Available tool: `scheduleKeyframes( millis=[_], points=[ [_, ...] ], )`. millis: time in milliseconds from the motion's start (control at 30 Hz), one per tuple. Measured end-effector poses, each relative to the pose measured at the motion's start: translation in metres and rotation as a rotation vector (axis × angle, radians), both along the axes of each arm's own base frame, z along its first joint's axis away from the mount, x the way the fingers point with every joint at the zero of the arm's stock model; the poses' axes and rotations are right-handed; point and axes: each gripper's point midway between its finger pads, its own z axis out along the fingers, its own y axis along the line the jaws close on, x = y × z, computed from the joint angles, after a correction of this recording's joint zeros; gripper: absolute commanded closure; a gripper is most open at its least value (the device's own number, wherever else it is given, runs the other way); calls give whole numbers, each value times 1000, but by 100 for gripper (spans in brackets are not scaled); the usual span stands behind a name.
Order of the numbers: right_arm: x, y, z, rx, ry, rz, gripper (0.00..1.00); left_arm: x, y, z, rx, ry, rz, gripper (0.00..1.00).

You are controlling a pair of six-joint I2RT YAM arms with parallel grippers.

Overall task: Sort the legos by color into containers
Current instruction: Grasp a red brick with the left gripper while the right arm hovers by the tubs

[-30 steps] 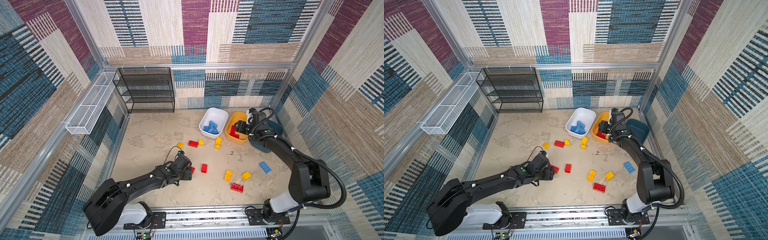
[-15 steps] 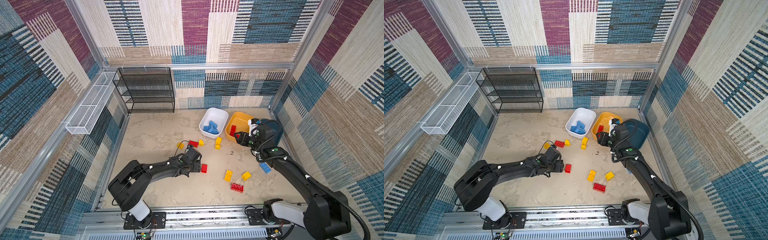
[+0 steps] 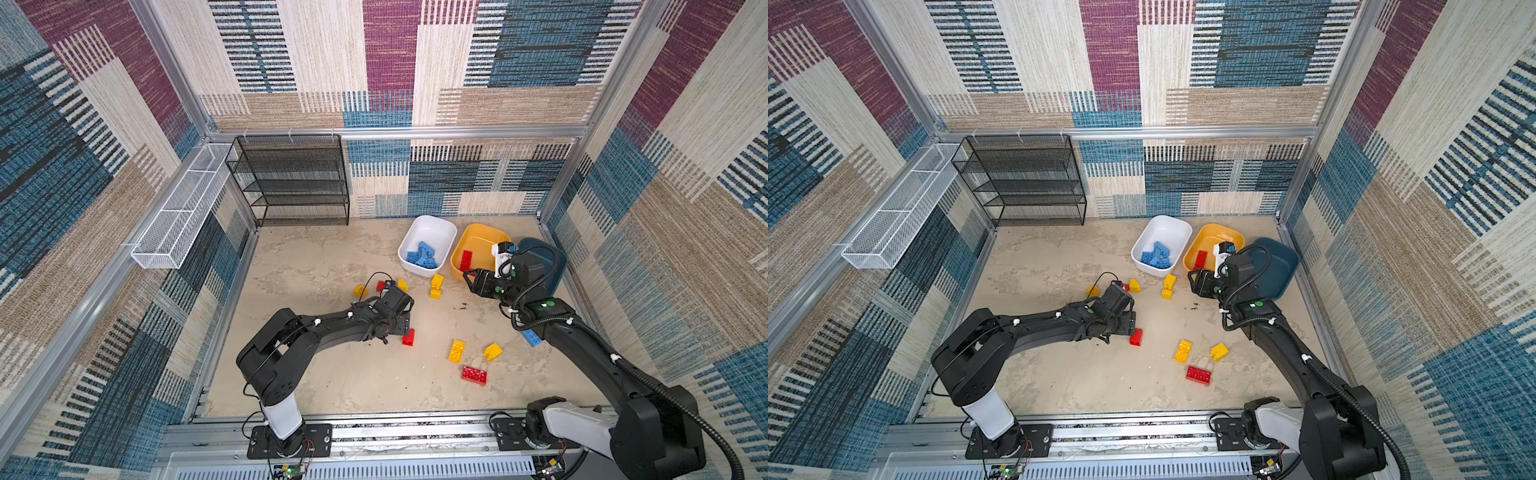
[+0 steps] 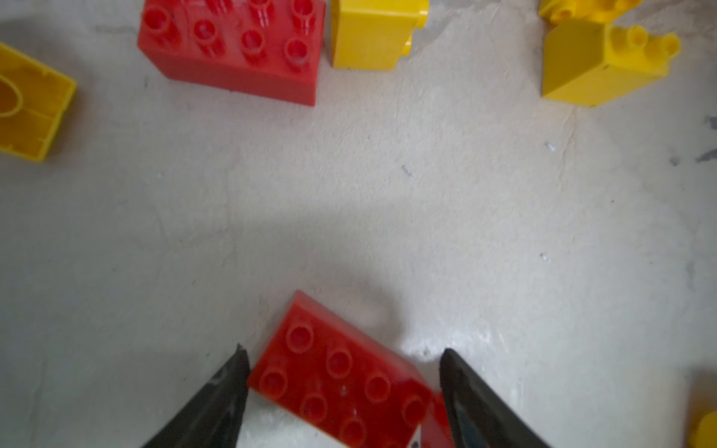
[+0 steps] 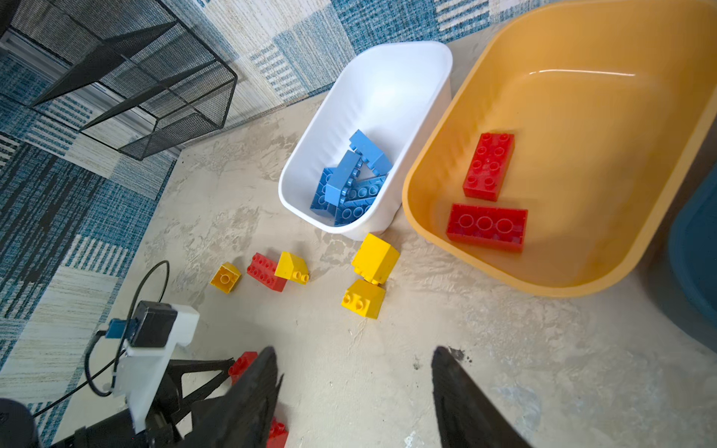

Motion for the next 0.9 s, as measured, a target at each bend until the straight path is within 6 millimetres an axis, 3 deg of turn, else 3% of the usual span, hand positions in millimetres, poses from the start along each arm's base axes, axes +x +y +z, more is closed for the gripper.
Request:
scheduleKeyframes(
  millis=[300, 433, 633, 767, 900],
  points=[
    [-6, 0, 3, 4, -15, 5, 35, 14, -18, 0, -5, 6, -13, 23],
    [-8, 1, 5, 6, -20, 10, 36, 15, -22, 15, -23, -14, -24, 24],
    [-11, 2, 6, 8, -20, 17, 36, 10, -6, 48, -15, -74, -18, 28],
    [-14, 3, 7, 8, -23, 19, 37, -3, 9, 38, 25, -54, -11, 30],
    [-16, 5, 4, 6, -11, 27, 37, -8, 11, 21, 64, -18, -10, 33]
  ],
)
